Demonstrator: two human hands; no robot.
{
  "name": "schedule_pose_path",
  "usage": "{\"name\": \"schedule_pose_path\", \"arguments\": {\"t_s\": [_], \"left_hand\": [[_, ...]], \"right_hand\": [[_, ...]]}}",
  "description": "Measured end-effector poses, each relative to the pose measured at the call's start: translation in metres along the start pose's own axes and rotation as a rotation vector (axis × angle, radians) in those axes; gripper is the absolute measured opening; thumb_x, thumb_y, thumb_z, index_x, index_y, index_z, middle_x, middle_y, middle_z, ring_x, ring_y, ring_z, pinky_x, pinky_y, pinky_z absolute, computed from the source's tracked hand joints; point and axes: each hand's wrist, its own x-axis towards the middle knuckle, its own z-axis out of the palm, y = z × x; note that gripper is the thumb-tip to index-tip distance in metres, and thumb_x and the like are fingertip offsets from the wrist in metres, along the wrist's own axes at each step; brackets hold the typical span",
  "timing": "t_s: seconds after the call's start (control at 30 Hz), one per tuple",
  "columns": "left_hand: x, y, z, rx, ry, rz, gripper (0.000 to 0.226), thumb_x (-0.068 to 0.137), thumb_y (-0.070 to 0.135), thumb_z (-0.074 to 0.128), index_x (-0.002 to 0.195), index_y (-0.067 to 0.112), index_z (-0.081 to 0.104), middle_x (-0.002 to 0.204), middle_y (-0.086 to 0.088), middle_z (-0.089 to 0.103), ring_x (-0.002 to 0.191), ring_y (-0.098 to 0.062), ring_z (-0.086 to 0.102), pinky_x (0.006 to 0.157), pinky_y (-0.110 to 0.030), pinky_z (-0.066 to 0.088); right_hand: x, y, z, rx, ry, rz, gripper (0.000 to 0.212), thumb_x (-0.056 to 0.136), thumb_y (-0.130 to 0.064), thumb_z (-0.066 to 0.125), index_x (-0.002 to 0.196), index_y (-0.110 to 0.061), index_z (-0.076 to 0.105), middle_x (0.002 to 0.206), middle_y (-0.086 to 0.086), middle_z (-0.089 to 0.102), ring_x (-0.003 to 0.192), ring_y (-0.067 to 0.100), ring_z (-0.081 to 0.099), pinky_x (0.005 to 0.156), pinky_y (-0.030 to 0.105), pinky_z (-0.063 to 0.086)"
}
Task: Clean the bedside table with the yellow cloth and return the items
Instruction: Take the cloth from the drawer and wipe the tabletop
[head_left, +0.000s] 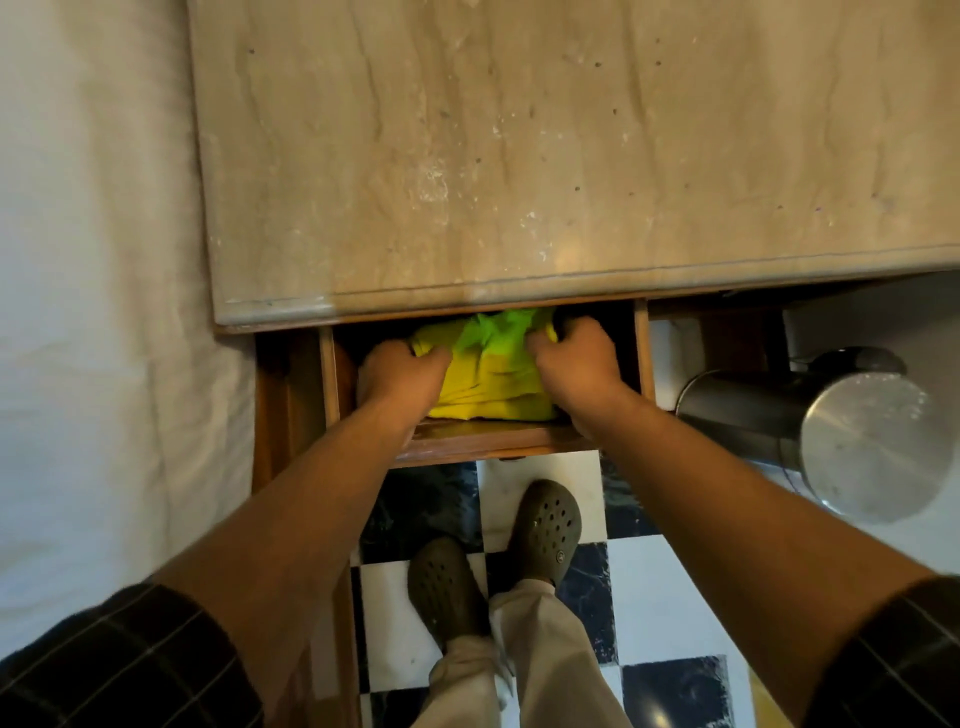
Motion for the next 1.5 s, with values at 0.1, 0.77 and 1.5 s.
{"name": "schedule_pose_path", "arguments": {"t_s": [0.1,0.77,1.5], "left_hand": [[-0.03,0.004,-0.027,-0.081,-0.045,0.137,0.023,0.083,0.034,0.062,0.084,0.011,0.06,0.076,-0.004,0.059,0.075,-0.025,0.057,0.054,-0.033,0.036],[-0.034,0.168,-0.078,0.168,0.153,0.381,0.062,0.076,0.04,0.071,0.126,0.014,0.046,0.125,-0.014,0.057,0.114,-0.038,0.055,0.09,-0.043,0.046],[-0.048,-0.003,-0.067,1.082,0.122,0.773,0.168,0.035,0.088,0.066,0.145,0.006,-0.031,0.153,-0.021,-0.035,0.142,-0.042,-0.029,0.113,-0.066,-0.007]], "right_hand": [[-0.029,-0.012,-0.027,0.123,-0.034,-0.094,0.008,0.092,-0.024,0.06,0.09,-0.017,0.058,0.084,-0.003,0.06,0.08,0.017,0.059,0.063,0.03,0.045],[0.013,-0.076,-0.162,-0.405,0.387,-0.339,0.067,0.084,-0.038,0.071,0.139,-0.013,0.043,0.133,0.017,0.046,0.12,0.039,0.047,0.098,0.048,0.043],[-0.042,-0.005,-0.064,-1.37,-0.027,-0.776,0.162,0.027,-0.082,0.075,0.154,-0.006,0.009,0.161,0.023,-0.006,0.147,0.048,-0.007,0.109,0.073,0.006]]}}
